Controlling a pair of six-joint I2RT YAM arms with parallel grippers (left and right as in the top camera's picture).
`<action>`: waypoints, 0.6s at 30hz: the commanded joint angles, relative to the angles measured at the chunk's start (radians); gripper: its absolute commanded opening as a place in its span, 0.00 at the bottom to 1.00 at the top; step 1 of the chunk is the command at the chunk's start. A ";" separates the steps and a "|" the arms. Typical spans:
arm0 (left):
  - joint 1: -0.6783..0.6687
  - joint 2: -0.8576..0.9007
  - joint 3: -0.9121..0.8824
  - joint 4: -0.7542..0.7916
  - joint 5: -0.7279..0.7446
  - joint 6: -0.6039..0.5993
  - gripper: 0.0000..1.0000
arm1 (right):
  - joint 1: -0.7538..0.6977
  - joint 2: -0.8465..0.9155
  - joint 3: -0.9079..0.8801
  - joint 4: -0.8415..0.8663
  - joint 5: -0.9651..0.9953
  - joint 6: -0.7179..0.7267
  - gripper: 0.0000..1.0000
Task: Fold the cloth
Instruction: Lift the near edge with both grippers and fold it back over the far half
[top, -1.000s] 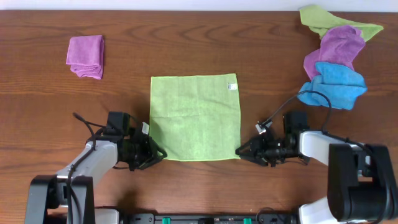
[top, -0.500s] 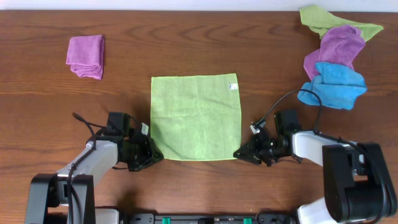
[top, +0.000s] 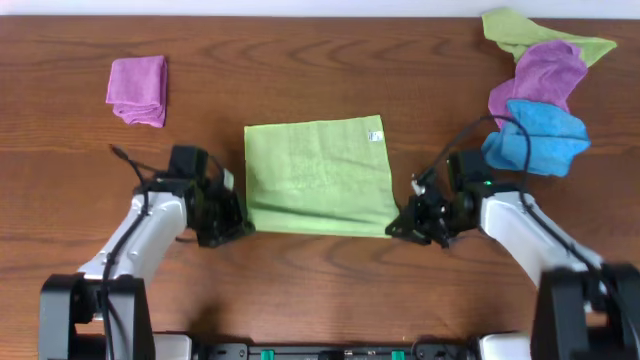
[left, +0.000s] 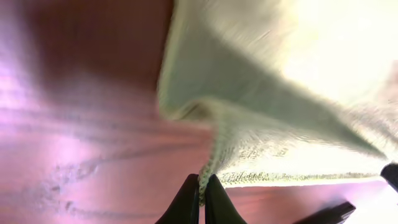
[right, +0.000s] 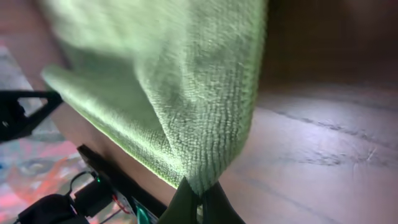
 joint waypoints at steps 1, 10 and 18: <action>0.002 -0.056 0.061 -0.012 -0.024 0.027 0.06 | 0.017 -0.068 0.026 -0.003 0.034 -0.012 0.02; 0.001 -0.087 0.085 0.114 -0.006 -0.027 0.06 | 0.051 -0.087 0.048 0.159 0.035 0.079 0.02; 0.001 -0.059 0.085 0.254 -0.019 -0.094 0.06 | 0.068 -0.020 0.058 0.388 0.076 0.201 0.02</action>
